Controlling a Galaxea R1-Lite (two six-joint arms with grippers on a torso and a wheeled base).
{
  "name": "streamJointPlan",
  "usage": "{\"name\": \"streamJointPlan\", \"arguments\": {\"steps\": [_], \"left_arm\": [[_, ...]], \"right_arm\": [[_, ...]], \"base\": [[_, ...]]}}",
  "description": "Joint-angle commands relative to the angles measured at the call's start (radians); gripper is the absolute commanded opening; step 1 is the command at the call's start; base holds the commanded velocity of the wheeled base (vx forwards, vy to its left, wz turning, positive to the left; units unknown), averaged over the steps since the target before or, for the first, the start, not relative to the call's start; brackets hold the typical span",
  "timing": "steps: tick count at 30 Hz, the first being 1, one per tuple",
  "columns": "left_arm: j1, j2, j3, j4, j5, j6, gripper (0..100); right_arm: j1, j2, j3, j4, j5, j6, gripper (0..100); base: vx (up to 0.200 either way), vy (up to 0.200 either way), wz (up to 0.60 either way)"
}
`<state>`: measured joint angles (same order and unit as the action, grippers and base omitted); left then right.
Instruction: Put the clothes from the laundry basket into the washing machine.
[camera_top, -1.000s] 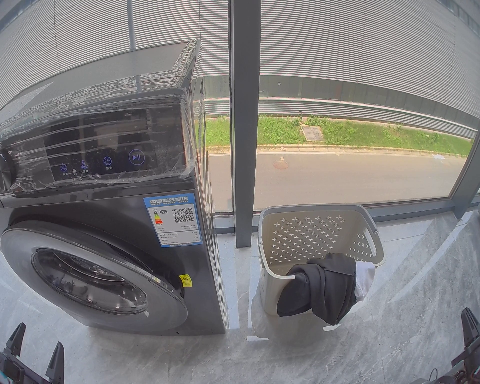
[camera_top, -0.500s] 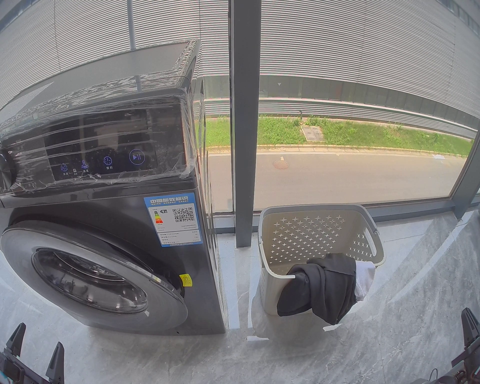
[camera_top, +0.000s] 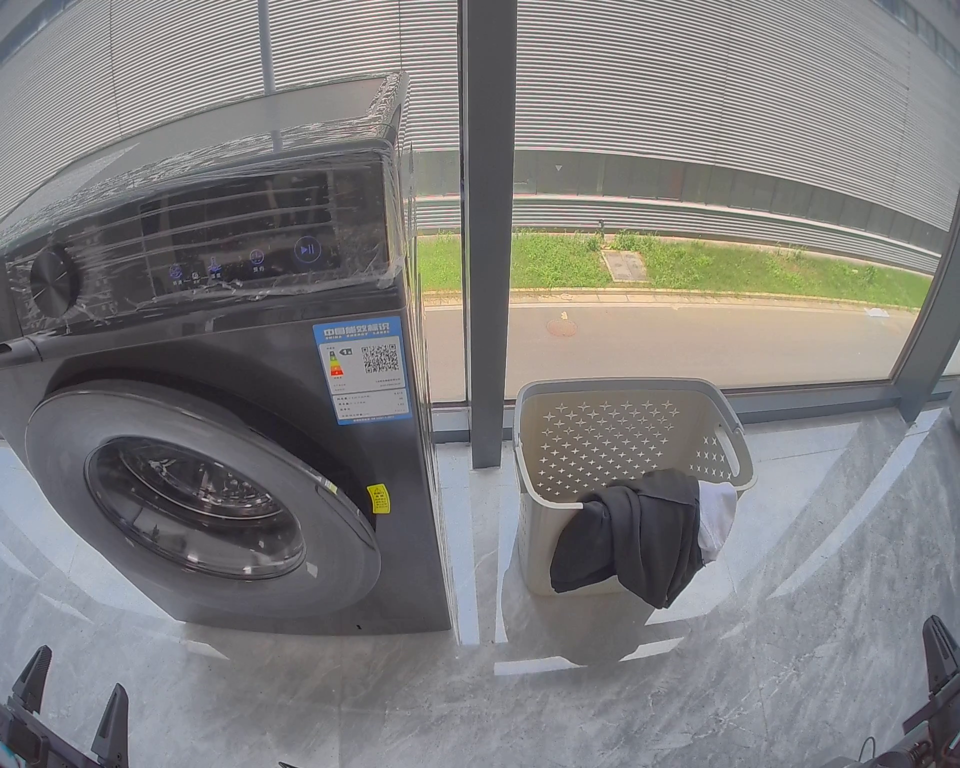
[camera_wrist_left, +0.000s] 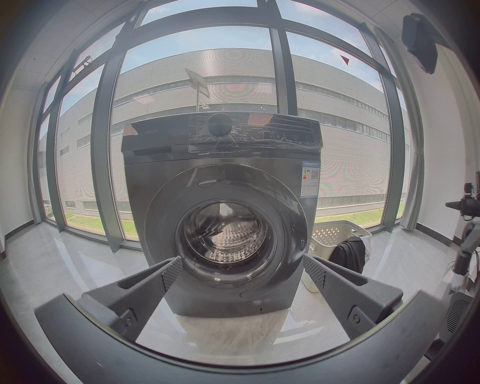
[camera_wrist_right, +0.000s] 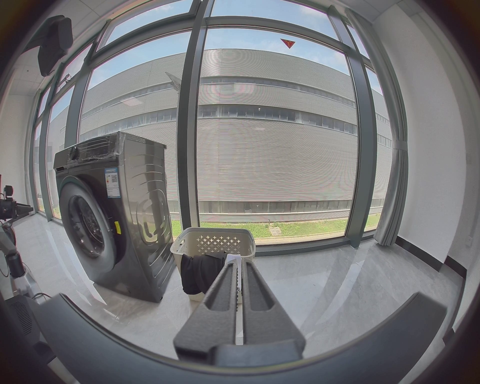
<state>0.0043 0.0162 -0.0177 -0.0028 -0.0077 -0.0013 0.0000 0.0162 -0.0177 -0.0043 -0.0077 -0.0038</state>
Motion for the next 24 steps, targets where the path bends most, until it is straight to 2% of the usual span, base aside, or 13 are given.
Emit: {"name": "streamJointPlan", "arguments": {"steps": [1,3,15,24], "left_arm": [[0.0,-0.016,0.018,0.0,0.0,0.0,100],[-0.001,-0.016,0.018,0.0,0.002,0.0,100],[0.0,-0.016,0.018,0.0,0.002,0.0,100],[0.0,-0.016,0.018,0.0,0.002,0.0,100]], "right_arm": [[0.0,-0.013,0.018,0.0,0.0,-0.001,0],[0.0,-0.013,0.018,0.0,0.0,-0.001,0],[0.0,-0.013,0.018,0.0,0.0,-0.001,0],[0.0,-0.012,0.018,0.0,0.0,-0.001,0]], "base": [[-0.2,0.0,0.0],[-0.2,0.0,0.0],[0.0,0.0,0.0],[0.0,0.2,0.0]]}}
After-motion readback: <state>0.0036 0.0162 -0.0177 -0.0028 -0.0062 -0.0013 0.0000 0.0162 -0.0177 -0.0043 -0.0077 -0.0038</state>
